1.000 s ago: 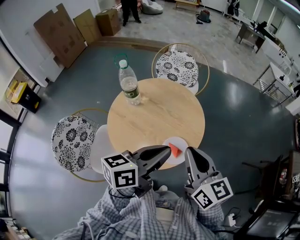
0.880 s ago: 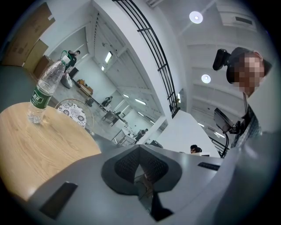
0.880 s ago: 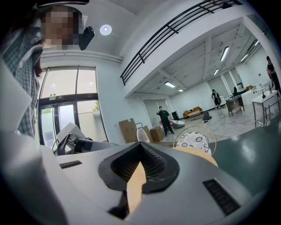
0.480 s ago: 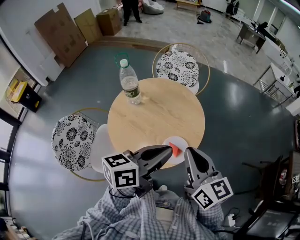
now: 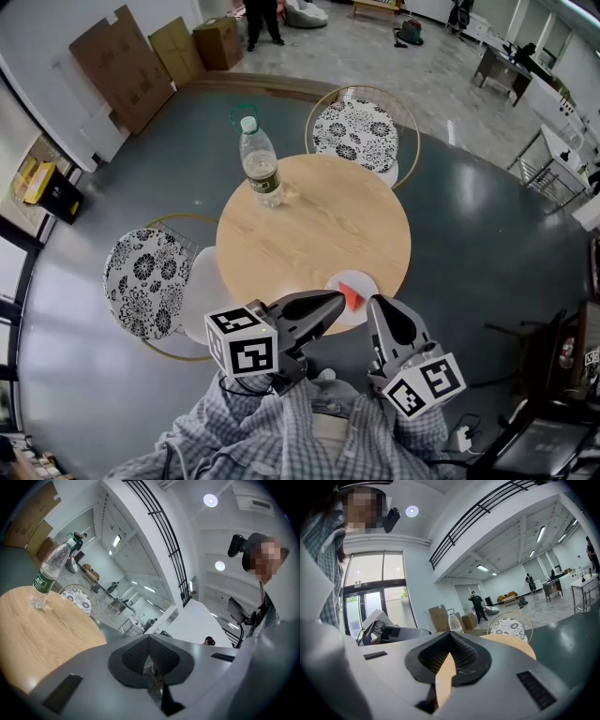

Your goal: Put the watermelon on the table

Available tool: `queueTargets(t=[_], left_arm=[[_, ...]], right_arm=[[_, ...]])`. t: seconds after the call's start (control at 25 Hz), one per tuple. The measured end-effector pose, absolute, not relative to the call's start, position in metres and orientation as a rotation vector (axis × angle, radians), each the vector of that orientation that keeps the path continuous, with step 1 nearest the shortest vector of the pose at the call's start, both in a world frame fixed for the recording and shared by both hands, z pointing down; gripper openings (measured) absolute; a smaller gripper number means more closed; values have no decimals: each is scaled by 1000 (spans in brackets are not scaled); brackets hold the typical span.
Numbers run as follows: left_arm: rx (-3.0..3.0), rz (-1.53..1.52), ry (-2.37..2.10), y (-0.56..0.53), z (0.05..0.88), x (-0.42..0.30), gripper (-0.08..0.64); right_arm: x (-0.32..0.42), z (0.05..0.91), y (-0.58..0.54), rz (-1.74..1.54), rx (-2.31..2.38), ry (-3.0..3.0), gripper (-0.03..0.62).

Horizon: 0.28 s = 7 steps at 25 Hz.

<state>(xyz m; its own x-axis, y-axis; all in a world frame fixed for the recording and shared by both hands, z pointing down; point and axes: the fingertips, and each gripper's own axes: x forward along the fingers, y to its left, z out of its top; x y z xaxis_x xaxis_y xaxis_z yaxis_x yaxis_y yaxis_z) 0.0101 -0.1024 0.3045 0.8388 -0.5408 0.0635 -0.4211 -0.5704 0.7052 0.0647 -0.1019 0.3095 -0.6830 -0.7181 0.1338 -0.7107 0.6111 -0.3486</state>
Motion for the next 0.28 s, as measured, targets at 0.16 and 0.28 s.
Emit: queueTargets(t=[0.16, 0.28], left_arm=[[2255, -207, -698, -101, 304, 8, 6], [2253, -207, -698, -96, 303, 7, 6]], right_arm=[[62, 309, -100, -593, -1237, 2809, 7], [60, 309, -95, -585, -1239, 2820, 8]])
